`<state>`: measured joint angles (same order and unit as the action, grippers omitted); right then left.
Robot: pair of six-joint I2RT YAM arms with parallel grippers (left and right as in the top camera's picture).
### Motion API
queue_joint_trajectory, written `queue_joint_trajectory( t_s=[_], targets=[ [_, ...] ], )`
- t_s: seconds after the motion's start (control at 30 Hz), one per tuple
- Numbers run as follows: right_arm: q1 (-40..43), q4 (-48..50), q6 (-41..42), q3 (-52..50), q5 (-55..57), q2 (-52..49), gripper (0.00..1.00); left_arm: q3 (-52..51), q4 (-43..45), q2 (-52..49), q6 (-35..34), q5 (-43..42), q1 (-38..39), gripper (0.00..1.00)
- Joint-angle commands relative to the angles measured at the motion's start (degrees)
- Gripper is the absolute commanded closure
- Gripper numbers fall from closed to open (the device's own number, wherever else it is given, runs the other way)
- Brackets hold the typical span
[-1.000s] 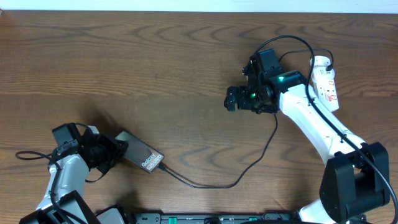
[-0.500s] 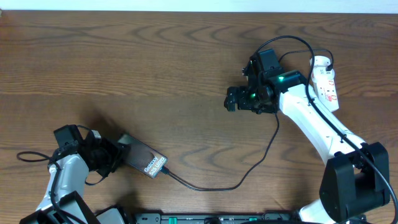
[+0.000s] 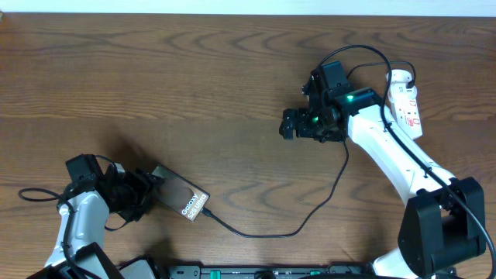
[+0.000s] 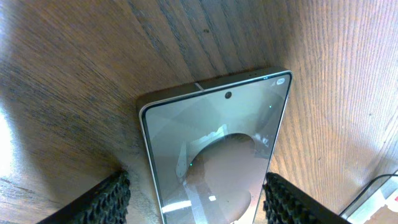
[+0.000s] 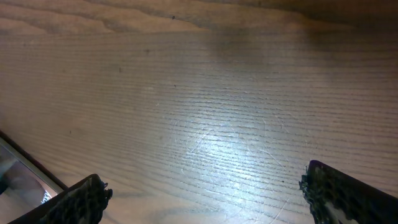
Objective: Plug charger to phone and switch on socket
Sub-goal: 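Set the phone flat on the table and open the left gripper, then move the right gripper to the white power strip's plugged socket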
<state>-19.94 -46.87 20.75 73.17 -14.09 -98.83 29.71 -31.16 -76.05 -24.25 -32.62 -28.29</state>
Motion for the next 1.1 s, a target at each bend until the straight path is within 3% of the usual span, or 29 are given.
queue_joint_trajectory(
  t_s=[0.0, 0.37, 0.57, 0.87, 1.07],
  targets=[
    [-0.24, -0.11, -0.02, 1.05, 0.44, 1.42, 0.01, 0.26, -0.83, -0.17, 0.28, 4.92, 0.02, 0.29],
    [-0.24, 0.15, -0.35, 1.05, 0.48, 1.42, 0.01, 16.83, -9.27, 10.27, 5.07, 3.89, 0.09, 0.12],
    [0.98, -0.48, -1.11, 1.75, 0.48, 1.51, 0.01, 23.93, -10.91, 15.37, 15.47, -11.63, 0.09, 0.1],
    [8.76, -10.86, -3.98, 11.93, 1.77, 6.05, 0.01, 24.92, -11.89, 20.26, 17.18, -14.99, 0.44, 0.05],
    [13.46, -16.44, -4.11, 19.69, 13.2, 12.46, 0.01, 24.92, -11.08, 22.32, 18.71, -19.17, 4.68, 0.04]
  ],
)
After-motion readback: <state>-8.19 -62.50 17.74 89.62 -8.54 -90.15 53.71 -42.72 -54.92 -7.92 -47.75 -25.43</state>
